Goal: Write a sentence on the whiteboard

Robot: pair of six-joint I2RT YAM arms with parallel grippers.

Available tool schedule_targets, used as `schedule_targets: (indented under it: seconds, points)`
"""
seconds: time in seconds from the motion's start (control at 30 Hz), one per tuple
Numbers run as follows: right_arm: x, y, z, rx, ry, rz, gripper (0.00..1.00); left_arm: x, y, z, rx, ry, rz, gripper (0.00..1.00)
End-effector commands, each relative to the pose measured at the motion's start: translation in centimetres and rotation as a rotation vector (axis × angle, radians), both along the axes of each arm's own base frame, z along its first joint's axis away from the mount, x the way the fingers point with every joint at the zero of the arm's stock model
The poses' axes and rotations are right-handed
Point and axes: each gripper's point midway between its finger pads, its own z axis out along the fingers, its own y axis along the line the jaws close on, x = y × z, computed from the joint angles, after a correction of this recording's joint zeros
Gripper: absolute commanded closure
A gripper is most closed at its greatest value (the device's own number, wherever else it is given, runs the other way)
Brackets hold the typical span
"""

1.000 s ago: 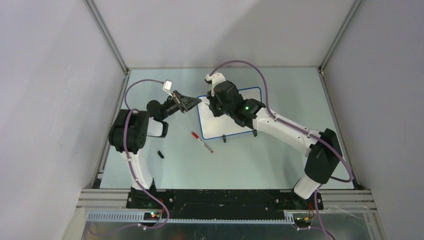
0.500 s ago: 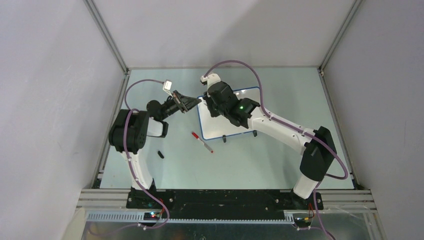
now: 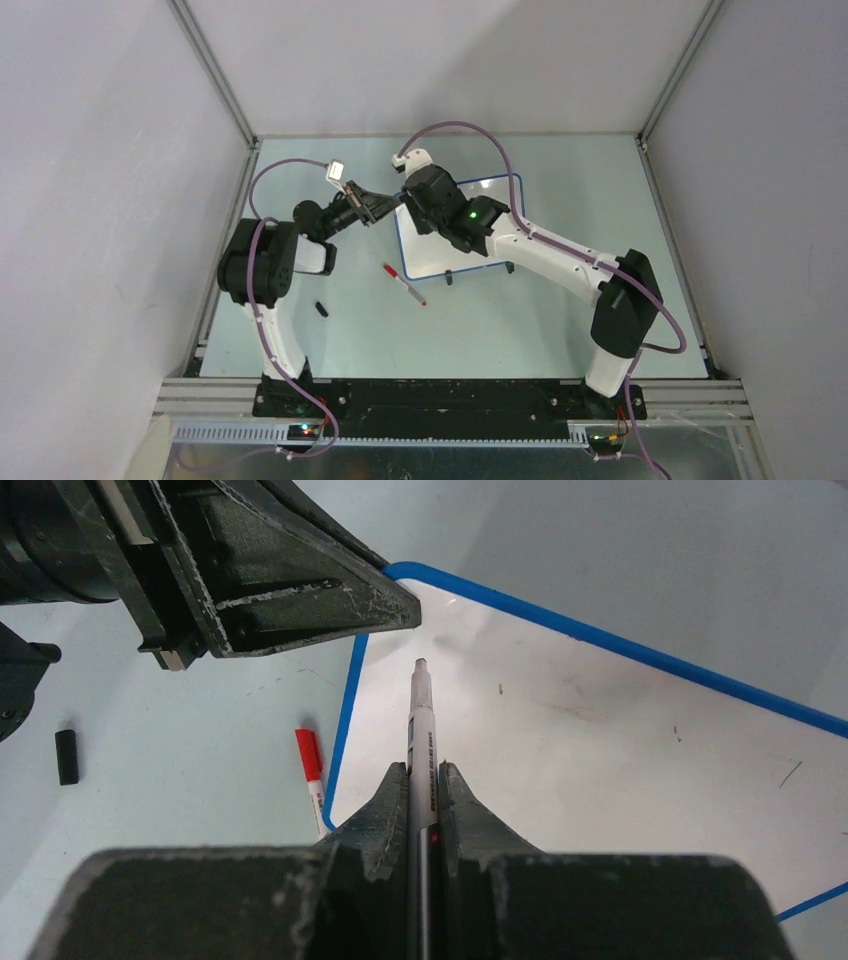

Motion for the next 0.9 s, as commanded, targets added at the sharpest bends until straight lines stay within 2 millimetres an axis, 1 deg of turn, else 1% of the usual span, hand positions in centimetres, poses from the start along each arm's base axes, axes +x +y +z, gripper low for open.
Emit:
schedule_targets:
  seconds: [0.0,0.03,0.13,0.27,0.43,0.67,0.87]
  points:
    - [0.8,0.4,2.8,-0.001,-0.058,-0.003,1.00,-0.3,-0.2,2.6,0.006,-0.124,-0.007,0.91]
    - [0.8,0.5,3.4,0.004,-0.064,-0.001,1.00,-0.3,-0.2,2.5,0.007,-0.124,-0.006,0.91]
    - [0.6,0.5,4.2,-0.018,-0.062,0.003,1.00,-0.3,-0.2,2.6,0.007,-0.127,-0.005,0.91]
    - [0.1,0.5,4.6,-0.078,-0.057,-0.001,1.00,-0.3,-0.2,2.5,0.008,-0.127,-0.004,0.91]
    - [0.0,0.4,3.5,-0.122,-0.044,-0.012,1.00,-0.3,-0.2,2.6,0.008,-0.128,-0.002,0.91]
    - [0.1,0.6,3.4,-0.109,-0.041,-0.027,1.00,-0.3,-0.2,2.6,0.006,-0.126,-0.001,0.92]
    - [0.4,0.8,2.8,-0.119,-0.036,-0.034,1.00,-0.3,-0.2,2.6,0.006,-0.126,0.001,0.92]
